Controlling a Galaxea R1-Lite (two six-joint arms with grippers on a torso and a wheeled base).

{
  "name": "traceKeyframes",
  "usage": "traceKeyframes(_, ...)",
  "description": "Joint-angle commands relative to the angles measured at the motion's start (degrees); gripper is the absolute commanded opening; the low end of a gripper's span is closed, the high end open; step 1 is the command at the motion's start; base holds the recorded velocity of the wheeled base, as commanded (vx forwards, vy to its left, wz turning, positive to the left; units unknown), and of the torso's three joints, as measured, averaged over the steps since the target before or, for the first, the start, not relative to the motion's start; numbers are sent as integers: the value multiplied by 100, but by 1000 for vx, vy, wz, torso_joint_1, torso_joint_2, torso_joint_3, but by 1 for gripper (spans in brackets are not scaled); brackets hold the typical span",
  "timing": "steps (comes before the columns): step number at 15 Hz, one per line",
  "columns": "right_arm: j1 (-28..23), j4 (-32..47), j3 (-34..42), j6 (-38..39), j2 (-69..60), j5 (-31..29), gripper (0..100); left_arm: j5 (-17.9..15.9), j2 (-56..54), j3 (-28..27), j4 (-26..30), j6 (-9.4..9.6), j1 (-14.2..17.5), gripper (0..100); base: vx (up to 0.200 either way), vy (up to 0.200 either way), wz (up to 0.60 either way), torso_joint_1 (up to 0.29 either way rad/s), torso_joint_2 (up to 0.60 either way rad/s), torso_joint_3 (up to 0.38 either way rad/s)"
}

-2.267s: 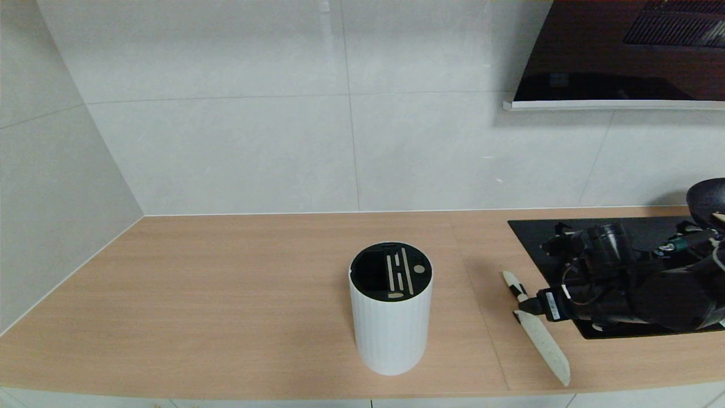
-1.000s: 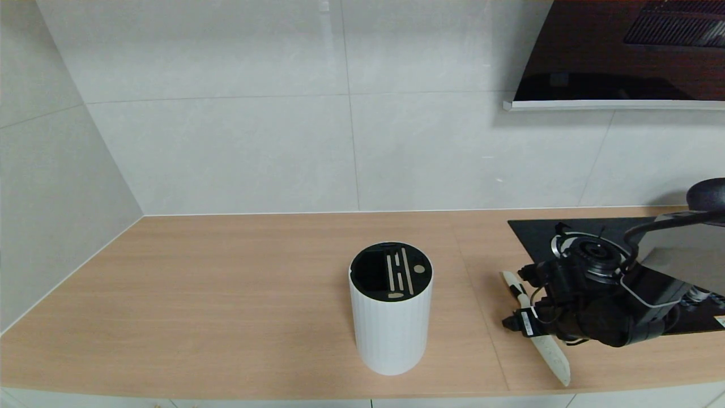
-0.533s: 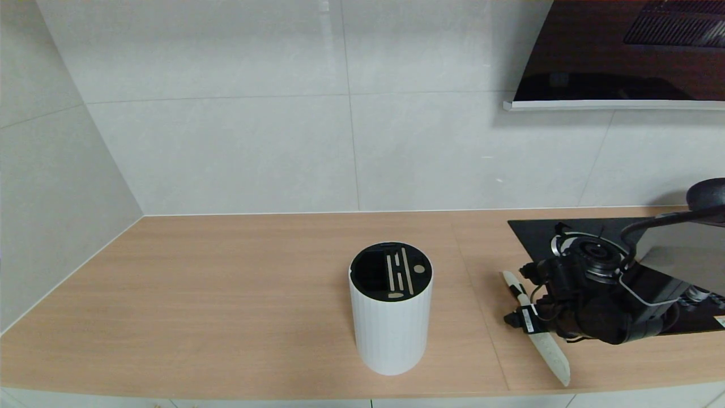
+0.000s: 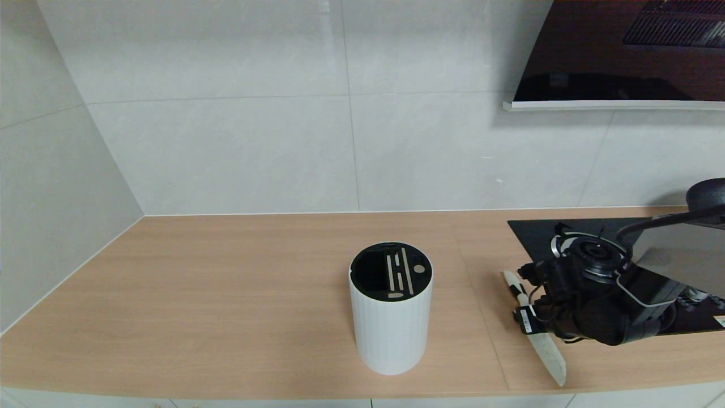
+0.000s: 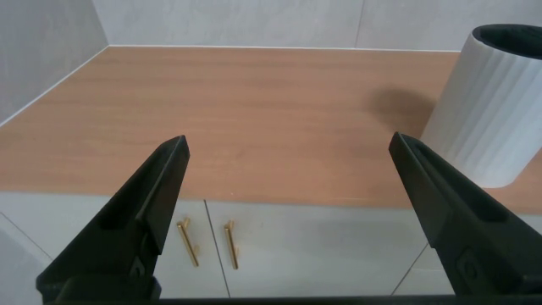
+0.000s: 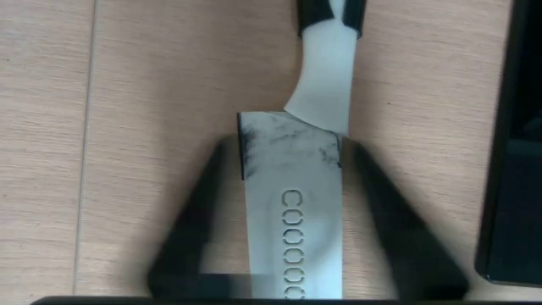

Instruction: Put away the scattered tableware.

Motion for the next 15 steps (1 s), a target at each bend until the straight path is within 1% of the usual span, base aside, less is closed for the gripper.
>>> traceKeyframes(1, 0, 26, -4, -2, 106, -19, 0, -1, 2, 1, 1, -1, 0, 100, 0, 0, 0, 0, 0, 0)
traceKeyframes(9, 0, 26, -30, -2, 124, -89, 0, -1, 2, 1, 1, -1, 0, 100, 0, 0, 0, 0, 0, 0)
traceKeyframes(15, 9, 35, 242, -11, -904, -133, 0, -1, 2, 9, -8, 43, 0, 100, 0, 0, 0, 0, 0, 0)
